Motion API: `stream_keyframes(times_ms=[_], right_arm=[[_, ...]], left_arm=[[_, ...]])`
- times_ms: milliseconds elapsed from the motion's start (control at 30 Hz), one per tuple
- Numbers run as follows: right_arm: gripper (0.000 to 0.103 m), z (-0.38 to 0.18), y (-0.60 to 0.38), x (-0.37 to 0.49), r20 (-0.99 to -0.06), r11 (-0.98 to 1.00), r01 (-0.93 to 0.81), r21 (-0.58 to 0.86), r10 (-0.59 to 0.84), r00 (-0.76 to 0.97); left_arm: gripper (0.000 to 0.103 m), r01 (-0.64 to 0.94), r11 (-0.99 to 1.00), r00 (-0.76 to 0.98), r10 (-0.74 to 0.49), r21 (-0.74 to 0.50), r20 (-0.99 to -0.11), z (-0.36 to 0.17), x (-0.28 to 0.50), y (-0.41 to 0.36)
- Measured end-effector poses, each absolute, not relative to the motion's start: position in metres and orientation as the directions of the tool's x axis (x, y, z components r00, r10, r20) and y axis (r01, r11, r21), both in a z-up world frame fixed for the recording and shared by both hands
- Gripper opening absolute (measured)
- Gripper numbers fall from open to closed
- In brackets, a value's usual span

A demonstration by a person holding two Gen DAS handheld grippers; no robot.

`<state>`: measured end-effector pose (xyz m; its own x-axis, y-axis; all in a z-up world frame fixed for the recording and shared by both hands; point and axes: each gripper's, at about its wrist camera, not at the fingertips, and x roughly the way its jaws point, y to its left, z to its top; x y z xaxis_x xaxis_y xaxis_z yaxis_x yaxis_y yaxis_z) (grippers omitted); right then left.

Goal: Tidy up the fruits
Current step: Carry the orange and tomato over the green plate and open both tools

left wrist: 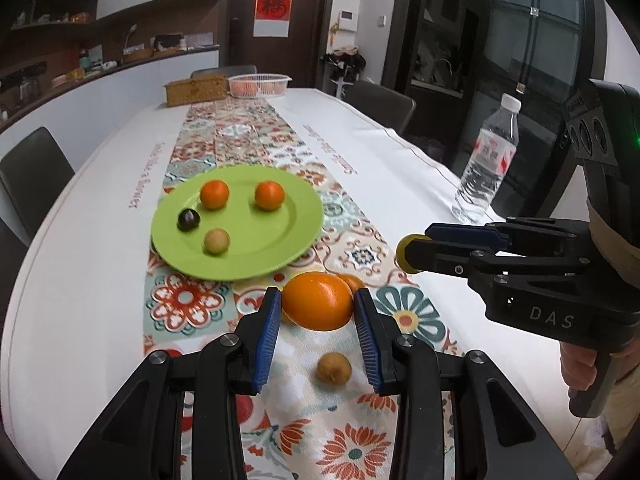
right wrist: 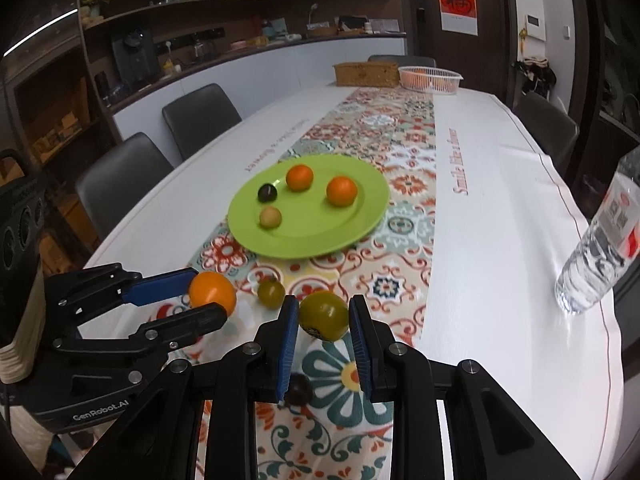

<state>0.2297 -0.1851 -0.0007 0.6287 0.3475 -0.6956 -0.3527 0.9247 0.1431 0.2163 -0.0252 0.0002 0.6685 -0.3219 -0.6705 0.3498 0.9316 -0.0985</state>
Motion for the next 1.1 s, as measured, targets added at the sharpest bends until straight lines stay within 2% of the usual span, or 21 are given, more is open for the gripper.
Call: stream_keyframes(times_ms=[600, 1100], right_arm=[[0.027, 0.035, -0.163, 0.293, -0.645, 0.908, -0.395, 0.142, 0.387, 0.659], [0.027, 0.015, -0.133, 0.361, -0.689, 0.898, -0.425, 0.115, 0.381, 0.617]], left_arm=[[0.036, 0.311, 0.948, 0.726, -0.28, -0.063, -0.628, 0.037, 0.275, -0.004], [0.036, 0.254, 0.963, 0.694, -0.248, -0.092, -0.676, 0.01, 0.348, 0.026]])
